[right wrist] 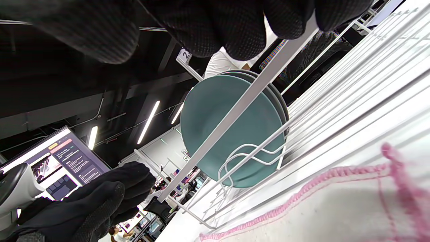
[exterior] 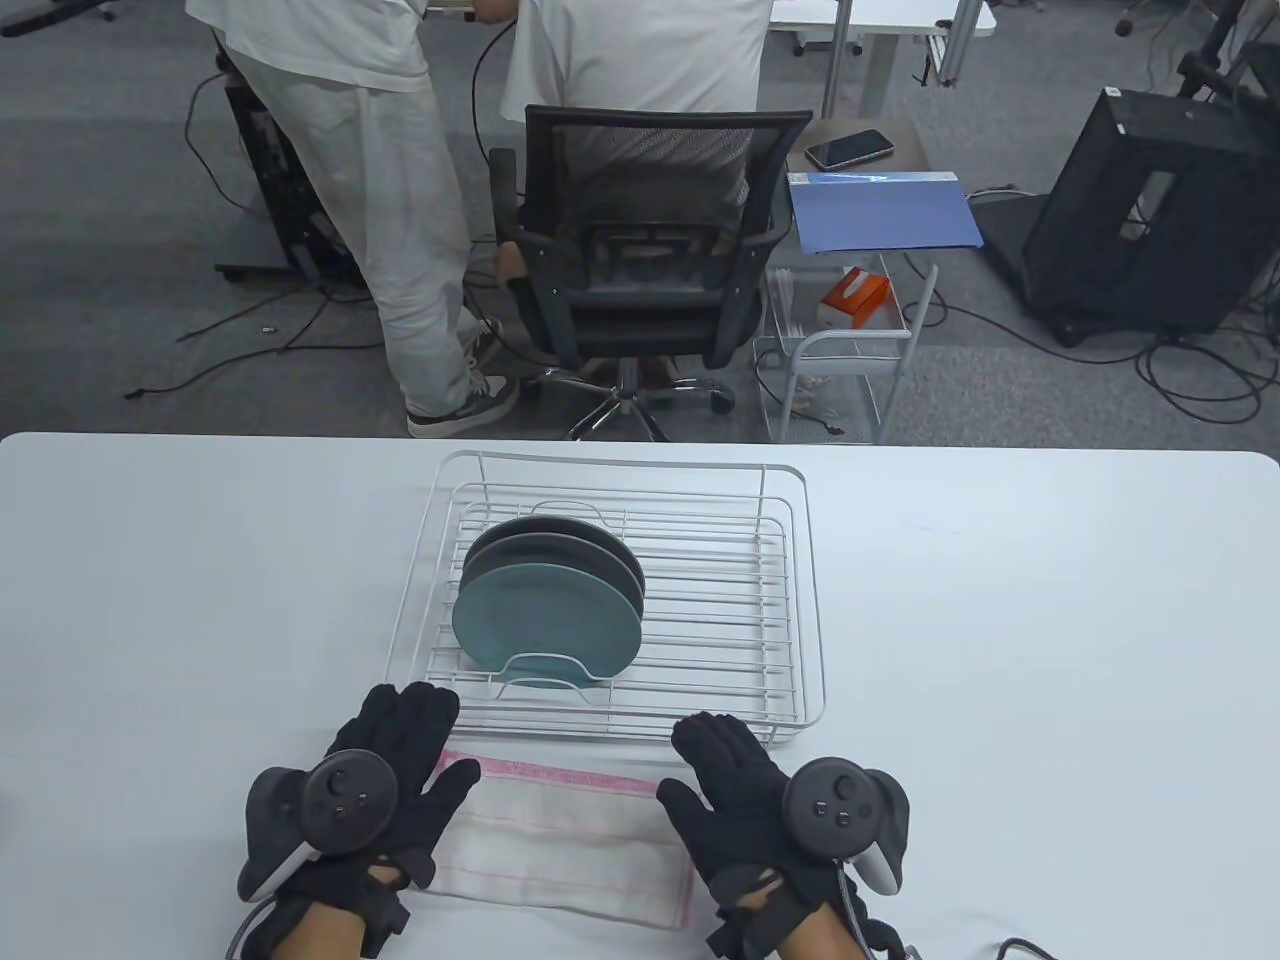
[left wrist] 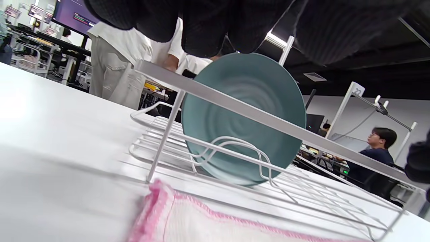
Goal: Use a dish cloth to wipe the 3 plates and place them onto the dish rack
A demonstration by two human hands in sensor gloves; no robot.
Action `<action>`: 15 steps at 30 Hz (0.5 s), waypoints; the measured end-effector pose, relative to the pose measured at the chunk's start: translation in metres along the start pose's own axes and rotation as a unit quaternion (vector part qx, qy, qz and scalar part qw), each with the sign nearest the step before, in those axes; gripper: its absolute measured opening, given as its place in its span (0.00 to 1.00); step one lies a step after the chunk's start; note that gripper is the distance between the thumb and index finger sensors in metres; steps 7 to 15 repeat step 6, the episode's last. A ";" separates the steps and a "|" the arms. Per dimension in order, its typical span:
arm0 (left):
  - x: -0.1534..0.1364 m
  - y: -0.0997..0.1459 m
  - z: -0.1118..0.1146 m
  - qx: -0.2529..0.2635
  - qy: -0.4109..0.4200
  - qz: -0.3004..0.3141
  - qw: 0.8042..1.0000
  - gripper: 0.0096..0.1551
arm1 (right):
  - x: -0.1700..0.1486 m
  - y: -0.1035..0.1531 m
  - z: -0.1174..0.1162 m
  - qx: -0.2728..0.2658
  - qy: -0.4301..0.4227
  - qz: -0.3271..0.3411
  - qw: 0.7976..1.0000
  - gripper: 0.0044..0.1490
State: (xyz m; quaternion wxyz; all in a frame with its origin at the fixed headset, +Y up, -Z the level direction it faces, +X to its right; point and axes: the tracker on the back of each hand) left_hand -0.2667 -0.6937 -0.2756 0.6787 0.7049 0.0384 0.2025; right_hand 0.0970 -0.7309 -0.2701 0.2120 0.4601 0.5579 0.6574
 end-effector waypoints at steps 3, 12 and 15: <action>-0.003 -0.001 0.000 0.005 0.000 -0.015 1.000 0.39 | -0.001 0.001 0.000 0.002 0.005 -0.004 1.000 0.45; -0.006 -0.004 0.003 -0.003 0.009 -0.025 1.000 0.39 | 0.000 0.001 0.000 0.001 0.004 -0.004 1.000 0.45; -0.006 -0.004 0.003 -0.003 0.009 -0.025 1.000 0.39 | 0.000 0.001 0.000 0.001 0.004 -0.004 1.000 0.45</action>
Point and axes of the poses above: the tracker on the back of each hand, its own x axis roughly to the thumb side, its own y axis roughly from the fingertips to the wrist, z = x × y, and after that the axes turned 4 degrees about -x, right-handed
